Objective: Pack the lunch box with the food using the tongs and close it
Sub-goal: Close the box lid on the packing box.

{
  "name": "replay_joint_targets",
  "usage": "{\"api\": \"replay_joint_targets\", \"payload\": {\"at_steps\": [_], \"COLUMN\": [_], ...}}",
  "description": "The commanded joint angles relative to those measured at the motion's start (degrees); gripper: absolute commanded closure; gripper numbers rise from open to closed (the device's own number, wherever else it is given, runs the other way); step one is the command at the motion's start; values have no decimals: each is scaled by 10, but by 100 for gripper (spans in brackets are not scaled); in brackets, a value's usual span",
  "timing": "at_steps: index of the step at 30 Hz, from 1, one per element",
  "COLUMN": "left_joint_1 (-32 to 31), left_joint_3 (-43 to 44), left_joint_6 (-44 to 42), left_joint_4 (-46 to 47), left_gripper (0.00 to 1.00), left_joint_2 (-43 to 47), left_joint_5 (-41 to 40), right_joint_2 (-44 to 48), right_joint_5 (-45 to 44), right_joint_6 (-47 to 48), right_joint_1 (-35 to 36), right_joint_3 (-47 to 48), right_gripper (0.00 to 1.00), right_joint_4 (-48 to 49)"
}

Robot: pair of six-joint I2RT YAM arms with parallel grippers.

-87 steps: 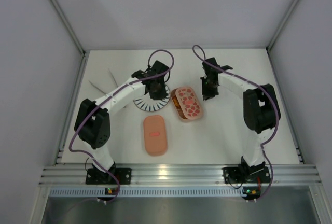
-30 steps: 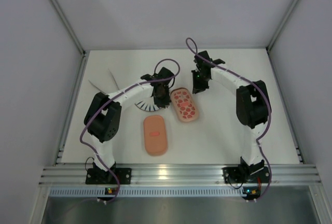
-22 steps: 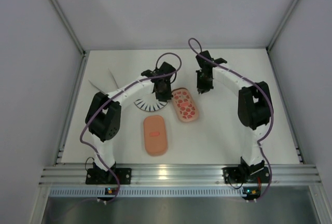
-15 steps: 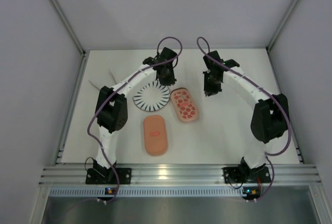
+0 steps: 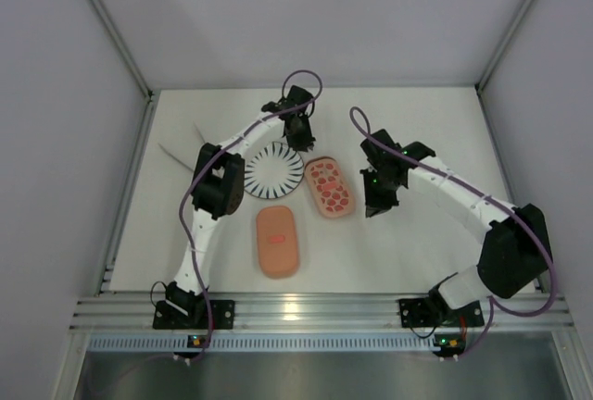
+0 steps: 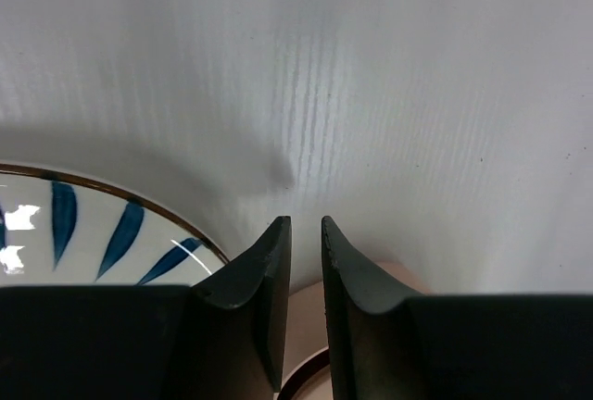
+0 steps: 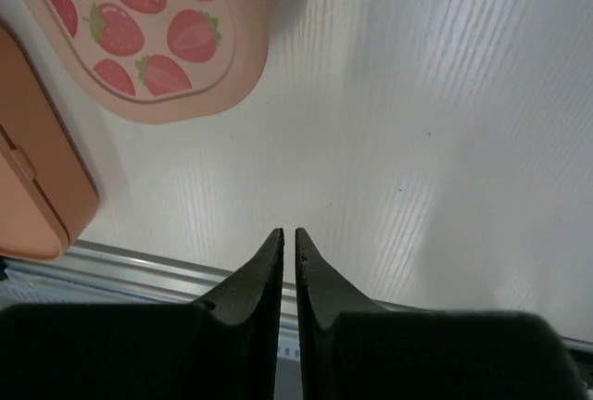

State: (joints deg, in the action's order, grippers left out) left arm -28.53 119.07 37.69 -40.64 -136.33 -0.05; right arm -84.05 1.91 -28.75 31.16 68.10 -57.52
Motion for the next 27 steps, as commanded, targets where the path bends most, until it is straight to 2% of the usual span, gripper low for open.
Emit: {"api": "replay_joint_targets", "payload": {"at_steps": [1,4,9,16,27], "left_joint_1": [-6,-6,-9,-12,-17], "left_joint_3": [-1,-4,-27,-36,-38], "left_joint_6": [-10,-15,-18,-20,-23], "left_joint_4": [64,57,68,69,66], "left_gripper": [75,75,75,75,75], "left_joint_2": [12,4,7,5,0], "left_joint_5": [41,54,67,73,81], "right_joint_2": [8,-12,-55,-110,-143], "right_joint_5": [35,57,68,71,78], "right_joint_6": [-31,-53,-67,-73,-68], "right_joint_1": [16,19,25,34,33], "right_joint_3": [-30,-47,-44,-27,-5], "right_gripper": [92,93,94,94,94], "right_joint_4": [51,122,162,168,186]}}
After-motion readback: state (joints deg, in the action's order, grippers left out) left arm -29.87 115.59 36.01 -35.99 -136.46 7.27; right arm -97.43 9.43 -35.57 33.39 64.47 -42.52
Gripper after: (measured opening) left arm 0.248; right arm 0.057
